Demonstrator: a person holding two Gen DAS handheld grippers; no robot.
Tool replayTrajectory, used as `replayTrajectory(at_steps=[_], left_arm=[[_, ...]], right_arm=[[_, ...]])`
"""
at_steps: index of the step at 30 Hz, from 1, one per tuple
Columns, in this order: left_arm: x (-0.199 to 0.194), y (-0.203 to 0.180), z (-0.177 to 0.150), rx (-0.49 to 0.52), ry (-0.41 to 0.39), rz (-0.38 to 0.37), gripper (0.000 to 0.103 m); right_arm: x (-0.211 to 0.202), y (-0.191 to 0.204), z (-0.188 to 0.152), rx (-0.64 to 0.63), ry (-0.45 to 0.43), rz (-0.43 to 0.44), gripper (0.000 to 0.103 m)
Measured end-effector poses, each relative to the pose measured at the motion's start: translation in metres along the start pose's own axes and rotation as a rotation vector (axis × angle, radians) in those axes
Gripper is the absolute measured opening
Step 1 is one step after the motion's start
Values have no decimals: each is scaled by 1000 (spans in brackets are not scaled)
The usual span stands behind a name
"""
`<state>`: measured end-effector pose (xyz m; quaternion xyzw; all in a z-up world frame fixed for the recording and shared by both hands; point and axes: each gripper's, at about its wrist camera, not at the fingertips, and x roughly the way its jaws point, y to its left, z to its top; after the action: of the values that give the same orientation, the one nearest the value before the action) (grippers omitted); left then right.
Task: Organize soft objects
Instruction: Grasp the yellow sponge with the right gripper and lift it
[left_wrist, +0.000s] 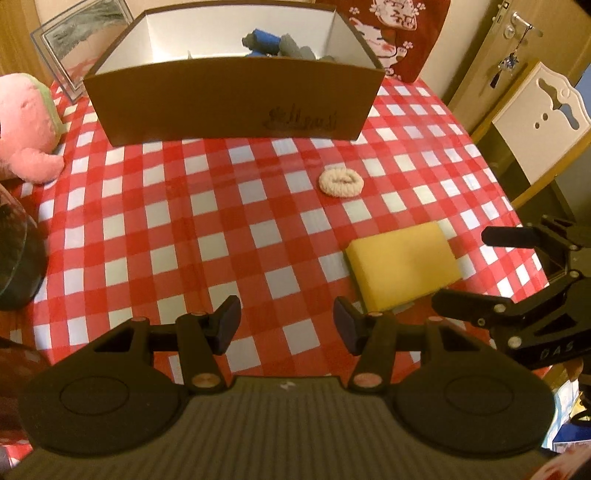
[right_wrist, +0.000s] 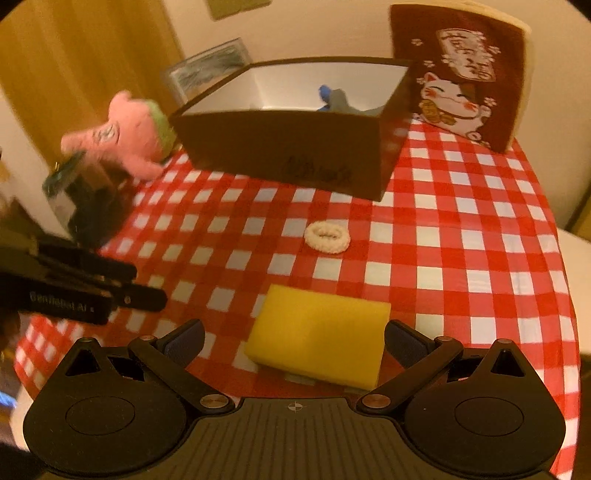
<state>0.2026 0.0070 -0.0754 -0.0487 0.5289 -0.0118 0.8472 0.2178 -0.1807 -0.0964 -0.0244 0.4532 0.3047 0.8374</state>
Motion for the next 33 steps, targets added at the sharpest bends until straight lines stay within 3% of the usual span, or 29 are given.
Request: replayTrajectory(at_steps=[8, 16, 20, 24, 33], left_arm=[[13, 3, -6, -15, 25, 9, 53], [25, 7, -7, -34, 41, 22, 53], [32, 11, -3, -42, 37, 32, 53], [42, 10, 0, -34, 37, 16, 53], [55, -1, -1, 0, 69, -14, 53]], right_arm=[[18, -5, -3, -140, -1, 6, 102], [44, -24, 10, -51, -3, 56, 101], [58, -34, 17, -16, -7, 76, 87], [71, -47, 17, 27, 17, 89, 81], [53, -45, -6, -1, 98, 131, 78]])
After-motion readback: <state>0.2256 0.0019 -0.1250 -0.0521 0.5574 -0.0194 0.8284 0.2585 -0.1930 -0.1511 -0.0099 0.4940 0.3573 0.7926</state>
